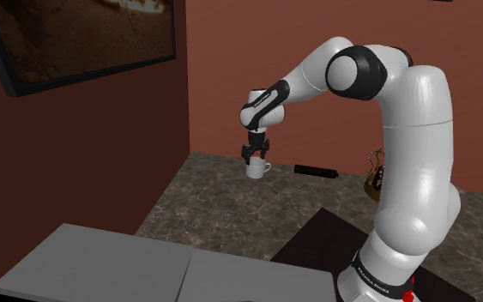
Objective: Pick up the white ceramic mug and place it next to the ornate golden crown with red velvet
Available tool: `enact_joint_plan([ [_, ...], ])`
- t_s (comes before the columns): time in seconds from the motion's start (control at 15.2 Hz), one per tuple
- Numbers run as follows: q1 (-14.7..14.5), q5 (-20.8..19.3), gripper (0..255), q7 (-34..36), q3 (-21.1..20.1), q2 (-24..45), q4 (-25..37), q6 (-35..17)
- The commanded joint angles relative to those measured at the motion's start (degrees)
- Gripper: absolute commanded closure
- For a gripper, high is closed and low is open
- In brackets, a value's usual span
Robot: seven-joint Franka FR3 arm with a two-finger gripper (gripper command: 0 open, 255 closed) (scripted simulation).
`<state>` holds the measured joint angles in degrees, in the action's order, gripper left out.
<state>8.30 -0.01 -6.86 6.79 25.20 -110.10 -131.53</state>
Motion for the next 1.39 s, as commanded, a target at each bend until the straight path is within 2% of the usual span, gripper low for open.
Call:
enact_joint_plan([
  [0.0, 0.7, 0.29, 0, -0.73, -0.02, 4.9, 5.46, 0.39],
  [0.33, 2.34, 0.75, 0, -1.94, -0.19, 16.5, 18.89, 1.84],
  [0.86, 2.73, 1.01, 0, -2.09, -0.42, 20.31, 18.98, -1.88],
  [1.32, 2.73, 1.01, 0, -2.09, -0.42, 20.31, 19.0, -1.87],
])
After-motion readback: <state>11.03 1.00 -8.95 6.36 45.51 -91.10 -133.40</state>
